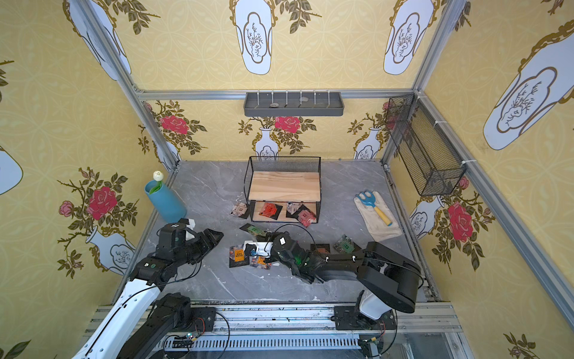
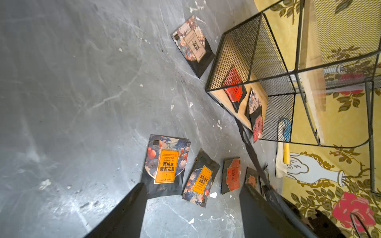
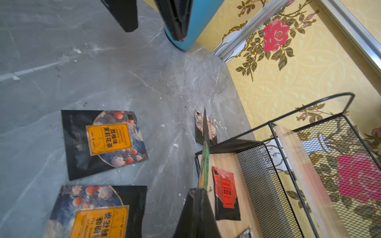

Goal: Remove the tea bags from the shelf
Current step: Pick up the tea bag from the shelf, then place the tea bag at the center of the board.

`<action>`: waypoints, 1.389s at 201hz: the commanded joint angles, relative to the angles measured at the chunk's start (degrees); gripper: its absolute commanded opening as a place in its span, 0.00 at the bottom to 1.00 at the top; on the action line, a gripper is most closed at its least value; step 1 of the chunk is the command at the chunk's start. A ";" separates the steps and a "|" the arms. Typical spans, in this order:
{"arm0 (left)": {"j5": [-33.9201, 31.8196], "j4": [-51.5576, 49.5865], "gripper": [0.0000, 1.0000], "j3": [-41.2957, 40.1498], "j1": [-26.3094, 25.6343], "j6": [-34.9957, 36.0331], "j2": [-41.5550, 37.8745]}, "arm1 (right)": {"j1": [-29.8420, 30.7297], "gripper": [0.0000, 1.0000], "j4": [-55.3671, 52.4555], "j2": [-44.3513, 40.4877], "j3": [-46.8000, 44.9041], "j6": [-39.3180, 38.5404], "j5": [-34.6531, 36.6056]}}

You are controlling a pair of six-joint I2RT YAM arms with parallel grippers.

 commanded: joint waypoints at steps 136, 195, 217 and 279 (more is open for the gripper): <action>-0.41 -7.73 0.81 1.43 12.49 2.80 -5.18 | 2.09 0.00 10.07 20.97 15.40 3.24 -18.13; 0.71 -8.29 0.81 1.60 14.70 3.96 -5.32 | 2.62 0.01 8.31 27.55 20.59 5.70 -24.63; 0.98 -8.48 0.81 1.28 14.93 4.07 -5.38 | 2.79 0.02 7.15 29.47 22.01 6.14 -25.86; 1.49 -8.43 0.81 1.25 15.32 4.27 -5.52 | 2.88 0.11 4.94 31.24 22.49 7.85 -29.07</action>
